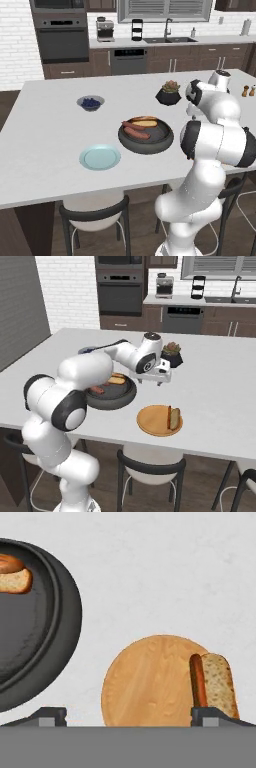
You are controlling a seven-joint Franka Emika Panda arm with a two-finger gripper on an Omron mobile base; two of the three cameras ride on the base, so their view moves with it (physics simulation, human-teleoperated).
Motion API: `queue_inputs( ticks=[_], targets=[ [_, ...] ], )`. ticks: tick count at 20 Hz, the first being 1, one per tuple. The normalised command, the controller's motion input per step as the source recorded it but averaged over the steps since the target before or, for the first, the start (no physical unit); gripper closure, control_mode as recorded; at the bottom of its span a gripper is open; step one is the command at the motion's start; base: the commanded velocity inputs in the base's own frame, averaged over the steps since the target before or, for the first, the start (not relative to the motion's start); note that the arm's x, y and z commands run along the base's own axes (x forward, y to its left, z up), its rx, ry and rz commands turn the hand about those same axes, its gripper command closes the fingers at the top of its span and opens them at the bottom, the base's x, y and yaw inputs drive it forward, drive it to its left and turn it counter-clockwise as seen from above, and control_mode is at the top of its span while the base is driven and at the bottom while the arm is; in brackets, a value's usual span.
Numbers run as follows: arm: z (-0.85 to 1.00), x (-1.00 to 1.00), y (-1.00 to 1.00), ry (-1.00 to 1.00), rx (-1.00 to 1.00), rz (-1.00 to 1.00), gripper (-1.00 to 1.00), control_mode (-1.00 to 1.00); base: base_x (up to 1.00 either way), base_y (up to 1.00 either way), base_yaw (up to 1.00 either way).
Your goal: Place one bun and one sausage from the bowl on each plate.
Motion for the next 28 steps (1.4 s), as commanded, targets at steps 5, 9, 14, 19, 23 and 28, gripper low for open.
queue_inputs(
  ticks=[5, 9, 14, 19, 23, 28],
  targets=[
    [0.20, 0.50, 1.00, 0.00, -0.03, 0.26, -1.00, -1.00, 0.00, 0.00, 0.00],
    [0.09, 0.45, 1.00, 0.01, 0.00, 0.35, -1.00, -1.00, 0.00, 0.00, 0.00],
    [0.00, 0.19, 1.00, 0.09, 0.00, 0.30, -1.00, -1.00, 0.00, 0.00, 0.00],
    [-0.06, -0.08, 1.00, 0.14, -0.08, 0.14, -1.00, -1.00, 0.00, 0.00, 0.00],
    [-0.56, -0.18, 0.73, 0.08, -0.06, 0.11, -1.00, -1.00, 0.00, 0.00, 0.00],
    [-0.42, 0.00, -0.02, 0.00, -0.01, 0.00, -1.00, -1.00, 0.00, 0.00, 0.00]
  ],
)
